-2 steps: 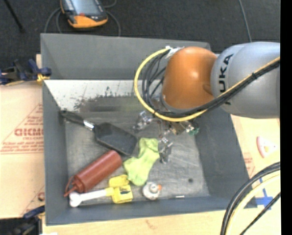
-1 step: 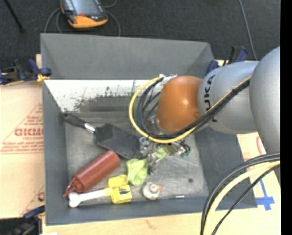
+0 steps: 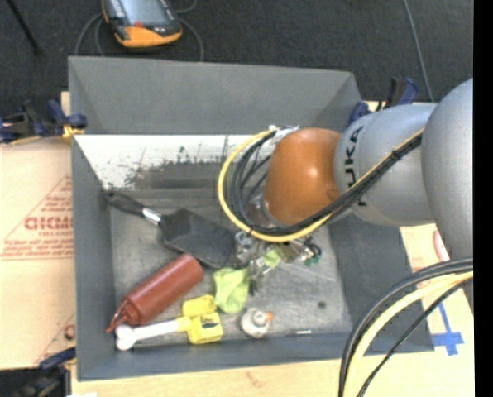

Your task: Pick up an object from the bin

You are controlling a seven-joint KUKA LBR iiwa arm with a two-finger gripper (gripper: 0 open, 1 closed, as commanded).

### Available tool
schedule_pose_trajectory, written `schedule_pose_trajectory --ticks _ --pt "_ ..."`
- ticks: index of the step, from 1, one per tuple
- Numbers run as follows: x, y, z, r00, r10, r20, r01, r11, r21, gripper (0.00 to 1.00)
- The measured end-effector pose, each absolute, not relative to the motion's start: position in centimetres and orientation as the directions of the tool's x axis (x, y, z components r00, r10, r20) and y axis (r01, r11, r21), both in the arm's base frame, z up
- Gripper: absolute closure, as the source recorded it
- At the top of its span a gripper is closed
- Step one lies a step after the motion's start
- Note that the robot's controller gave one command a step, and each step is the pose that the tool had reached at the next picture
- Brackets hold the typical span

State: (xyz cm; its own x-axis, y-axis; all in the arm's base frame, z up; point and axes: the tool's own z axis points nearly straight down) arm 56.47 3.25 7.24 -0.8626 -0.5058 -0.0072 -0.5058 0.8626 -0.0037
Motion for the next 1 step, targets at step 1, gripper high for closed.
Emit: schedule_pose_trajectory --ticks 1 --pt "55.91 3.57 20.19 -0.825 -0.565 -0.004 -0.565 0.825 -0.001 1.00"
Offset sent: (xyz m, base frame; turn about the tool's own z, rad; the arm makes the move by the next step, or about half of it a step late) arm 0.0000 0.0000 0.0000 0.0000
